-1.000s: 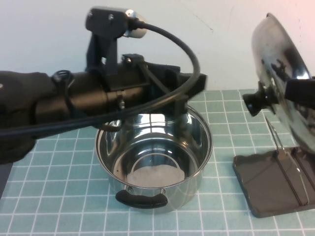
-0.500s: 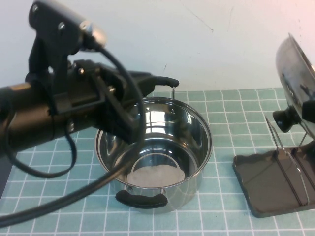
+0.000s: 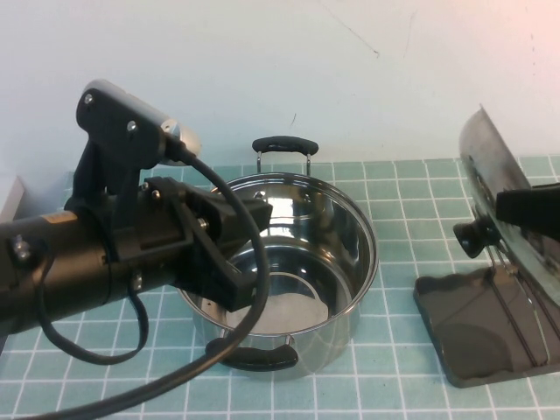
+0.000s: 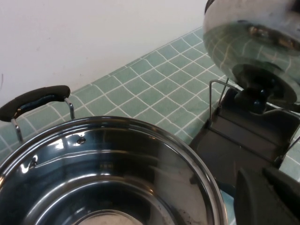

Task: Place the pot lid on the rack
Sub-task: Place the pot lid on the pot rack

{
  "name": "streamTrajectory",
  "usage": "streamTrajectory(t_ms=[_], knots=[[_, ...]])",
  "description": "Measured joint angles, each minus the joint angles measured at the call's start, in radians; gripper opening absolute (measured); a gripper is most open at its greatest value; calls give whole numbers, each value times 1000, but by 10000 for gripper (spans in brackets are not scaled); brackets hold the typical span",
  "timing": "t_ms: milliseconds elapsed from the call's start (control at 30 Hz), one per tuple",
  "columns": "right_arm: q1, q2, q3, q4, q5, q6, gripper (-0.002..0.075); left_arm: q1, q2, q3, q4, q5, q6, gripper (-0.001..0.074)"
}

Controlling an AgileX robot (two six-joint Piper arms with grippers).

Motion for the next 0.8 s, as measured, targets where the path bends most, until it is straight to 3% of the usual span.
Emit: streamTrajectory(t_ms=[367,800], knots=[[0,34,9,2,-15,-13,27,0,0,0,-4,11,-1,1],[0,34,9,-101,-32,45,199,0,0,0,-4,37,-1,1]])
